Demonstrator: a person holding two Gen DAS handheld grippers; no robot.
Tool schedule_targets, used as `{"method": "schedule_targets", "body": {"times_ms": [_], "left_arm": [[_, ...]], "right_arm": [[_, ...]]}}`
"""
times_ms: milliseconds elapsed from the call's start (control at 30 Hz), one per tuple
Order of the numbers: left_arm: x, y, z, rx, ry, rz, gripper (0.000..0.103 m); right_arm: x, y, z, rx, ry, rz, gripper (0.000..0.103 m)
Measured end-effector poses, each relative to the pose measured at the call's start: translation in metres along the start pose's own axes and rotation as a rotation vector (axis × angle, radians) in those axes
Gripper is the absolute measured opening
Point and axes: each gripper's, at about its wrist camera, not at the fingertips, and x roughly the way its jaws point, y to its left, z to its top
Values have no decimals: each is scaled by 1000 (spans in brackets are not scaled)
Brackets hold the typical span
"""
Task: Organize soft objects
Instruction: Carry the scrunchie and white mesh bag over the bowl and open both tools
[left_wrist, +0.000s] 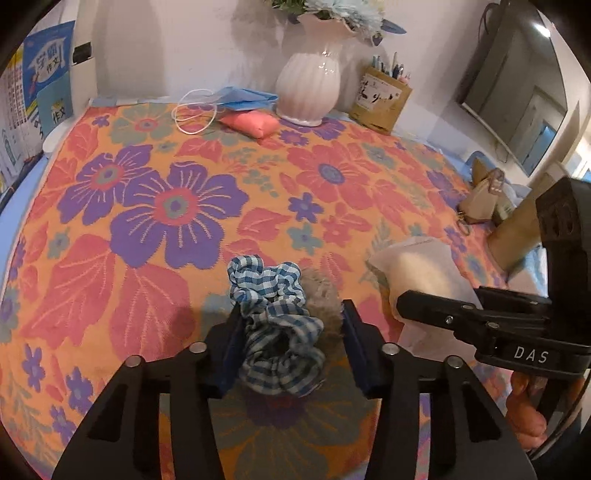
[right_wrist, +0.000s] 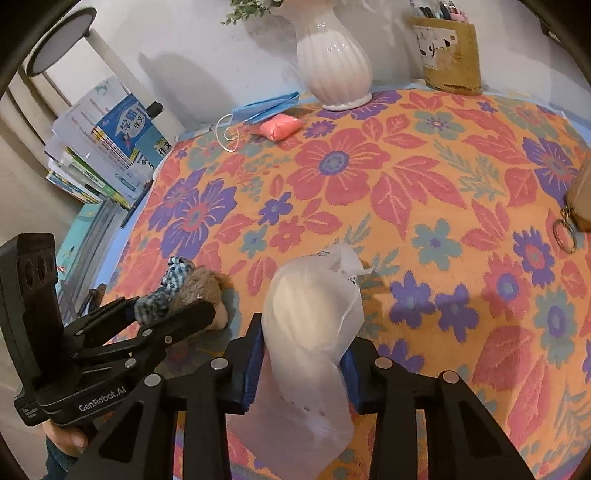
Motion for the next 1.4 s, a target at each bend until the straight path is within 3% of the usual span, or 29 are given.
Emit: {"method": "schedule_targets", "body": {"times_ms": [133, 333, 500, 733, 867, 1133, 1300, 1400], "left_arm": [[-12, -15, -4, 18, -5, -52, 43], [-28, -68, -6, 126, -18, -140, 43], [-39, -134, -8, 248, -1, -270, 43], [-45, -244, -6, 414, 31, -439, 43], [-41, -307, -2, 483, 41, -494, 44], [-23, -406, 28, 486, 10, -491, 43], [-5, -443, 75, 388, -1, -444, 43], [9, -461, 103, 336, -44, -377, 44]], "right_arm": [[-20, -3, -12, 17, -8, 26, 36], [-74, -15, -35, 17, -57, -52, 36], [-130, -36, -60, 51, -126, -105, 36], [-210, -85, -98, 147, -221, -246, 36], [-255, -124, -113, 217, -285, -342, 36], [-323, -198, -101, 320, -410, -473, 36], [-351, -244, -61, 347, -477, -506, 36], [-360, -282, -24, 378, -491, -514, 36]]}}
